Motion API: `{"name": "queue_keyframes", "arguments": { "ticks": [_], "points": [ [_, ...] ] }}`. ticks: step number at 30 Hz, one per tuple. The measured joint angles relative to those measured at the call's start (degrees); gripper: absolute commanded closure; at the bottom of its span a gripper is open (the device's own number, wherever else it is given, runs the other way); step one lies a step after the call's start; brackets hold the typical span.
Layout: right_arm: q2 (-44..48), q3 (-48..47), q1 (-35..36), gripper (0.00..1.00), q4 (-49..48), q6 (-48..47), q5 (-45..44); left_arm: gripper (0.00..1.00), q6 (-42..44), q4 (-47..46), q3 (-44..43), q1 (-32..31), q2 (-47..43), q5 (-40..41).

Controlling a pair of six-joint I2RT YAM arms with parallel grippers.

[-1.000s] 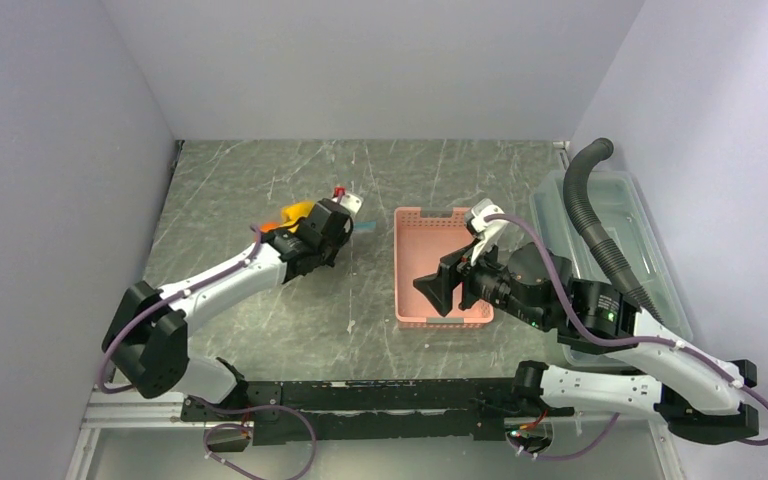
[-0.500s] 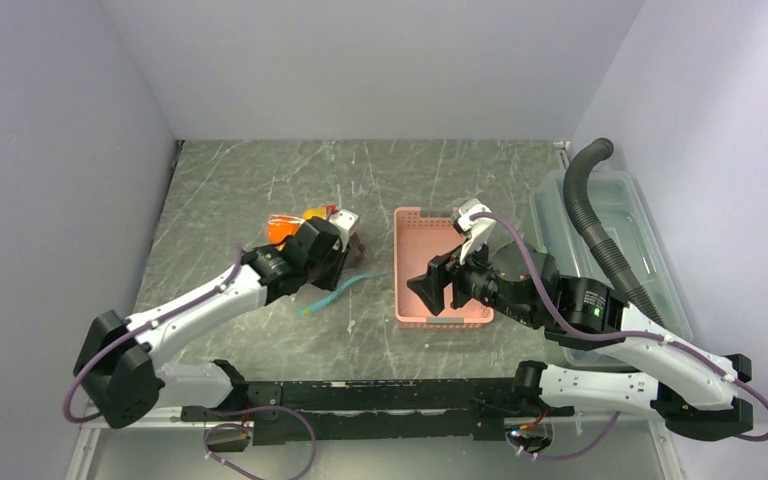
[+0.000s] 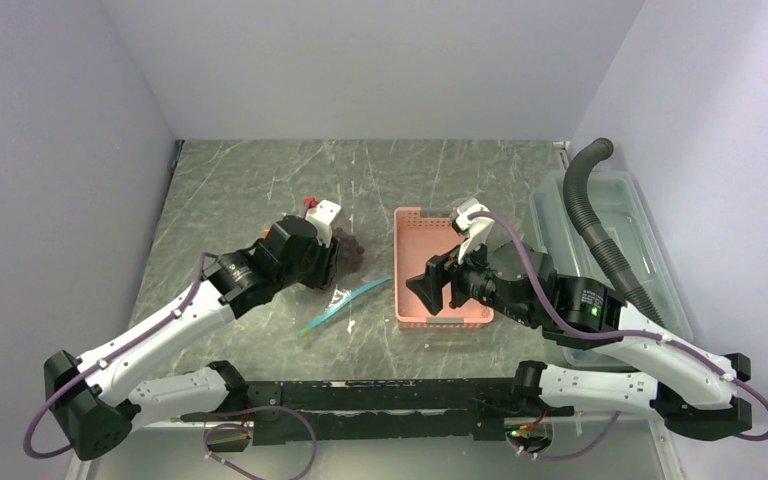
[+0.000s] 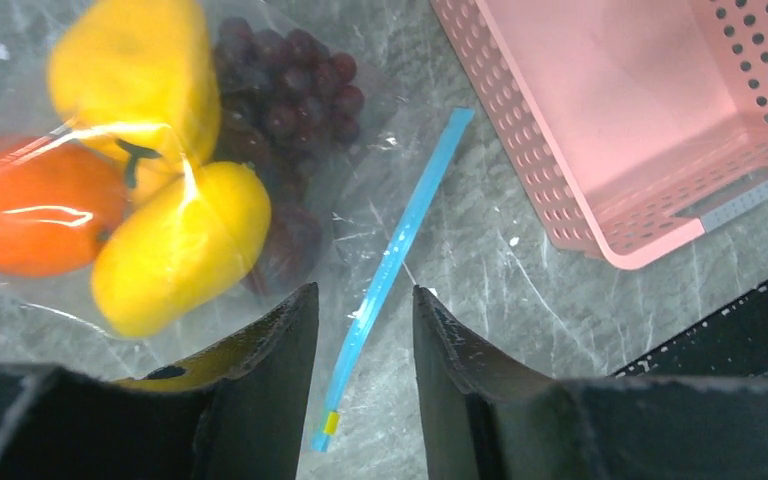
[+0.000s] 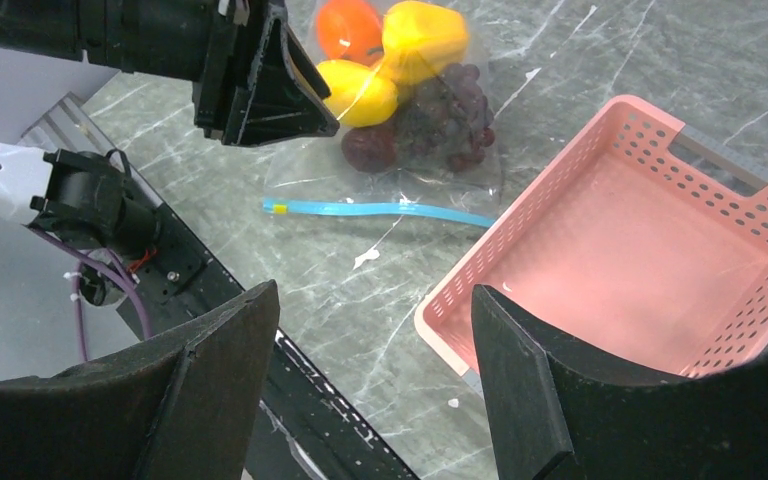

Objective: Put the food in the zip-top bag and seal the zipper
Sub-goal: Place the zipper food storage bag at the center of the board.

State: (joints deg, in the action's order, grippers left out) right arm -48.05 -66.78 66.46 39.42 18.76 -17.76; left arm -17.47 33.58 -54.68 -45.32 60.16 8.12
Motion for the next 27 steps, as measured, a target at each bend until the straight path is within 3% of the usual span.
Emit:
{"name": "queue_keyframes", "arguments": {
  "ticks": [5, 7, 10, 14, 18, 27],
  "points": [
    [-0.1, 0.0, 0.0, 0.26, 0.0, 0.6, 0.0, 0.33, 1.0, 2.1, -3.9, 0.0, 0.5, 5.8],
    [-0.1, 0.0, 0.0, 0.26, 0.0, 0.8, 0.0, 0.31, 1.8, 1.9, -5.2, 0.2, 1.1, 9.0],
    [-0.1, 0.0, 0.0, 0.26, -0.1, 1.1, 0.0, 0.34, 2.8, 0.4, -5.6, 2.7, 2.4, 11.8],
    [-0.3, 0.0, 0.0, 0.27, -0.6, 1.5, 0.0, 0.36, 3.0, -3.1, -5.3, 10.8, 6.2, 11.6],
    [-0.7, 0.3, 0.0, 0.28, -0.7, 1.9, 0.1, 0.44, 2.5, -7.5, -3.2, 17.1, 9.3, 10.6],
    [-0.7, 0.6, 0.0, 0.28, -0.9, 2.3, 0.1, 0.61, -1.3, -12.2, -1.7, 19.4, 17.8, 8.3]
  ]
}}
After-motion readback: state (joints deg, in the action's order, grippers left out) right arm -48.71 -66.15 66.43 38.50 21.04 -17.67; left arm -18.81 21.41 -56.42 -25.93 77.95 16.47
